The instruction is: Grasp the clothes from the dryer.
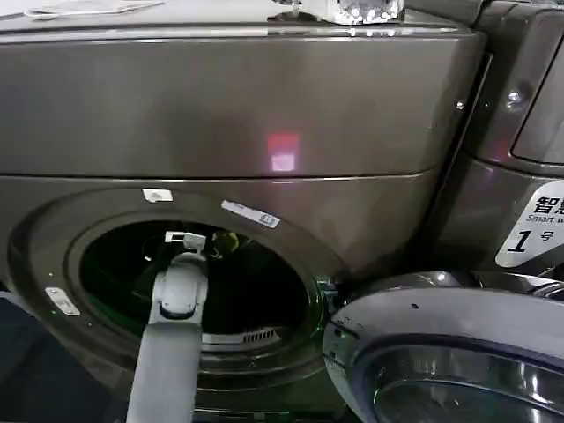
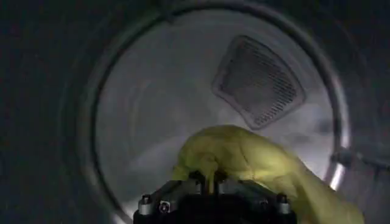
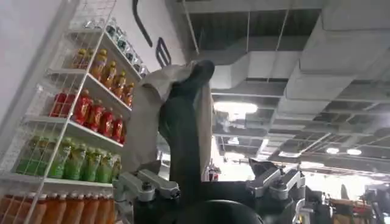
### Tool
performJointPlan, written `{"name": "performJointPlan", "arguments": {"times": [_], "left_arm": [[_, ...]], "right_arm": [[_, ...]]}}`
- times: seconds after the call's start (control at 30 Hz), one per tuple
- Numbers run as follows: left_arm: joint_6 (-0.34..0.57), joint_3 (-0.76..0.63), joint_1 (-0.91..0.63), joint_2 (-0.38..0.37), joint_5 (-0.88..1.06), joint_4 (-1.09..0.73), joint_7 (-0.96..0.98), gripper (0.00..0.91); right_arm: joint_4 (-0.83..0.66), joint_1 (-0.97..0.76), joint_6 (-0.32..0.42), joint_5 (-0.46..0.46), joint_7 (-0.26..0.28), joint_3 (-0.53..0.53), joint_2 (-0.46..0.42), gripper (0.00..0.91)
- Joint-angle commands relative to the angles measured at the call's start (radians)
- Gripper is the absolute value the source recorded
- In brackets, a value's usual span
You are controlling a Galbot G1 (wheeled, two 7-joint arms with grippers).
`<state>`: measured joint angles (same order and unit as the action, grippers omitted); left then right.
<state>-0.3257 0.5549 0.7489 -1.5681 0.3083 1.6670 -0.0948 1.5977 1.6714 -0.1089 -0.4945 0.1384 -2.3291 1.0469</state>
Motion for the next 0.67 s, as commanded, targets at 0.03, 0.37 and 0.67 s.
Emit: {"name": "performJointPlan", "arguments": {"times": [0.03,0.37,0.67], "left_arm": [[-0.003,-0.024,0.01,-0.019,-0.152,0.008,0.174,0.0],[-0.013,-0.022,0.005,-0.014,-0.191,0.022,0.179,0.0],[-0.018,-0.022,0.011,0.0,-0.203,0.031,0.169,0.0]], "right_arm": [[-0.007,-0.004,0.01,0.008,-0.023,-0.005,-0.005,0.907],[0.019,-0.001,-0.029,0.013,-0.013,-0.039,-0.001,0.907],[0.022,-0.001,-0.033,0.021,-0.017,-0.04,-0.003,0.907]]}}
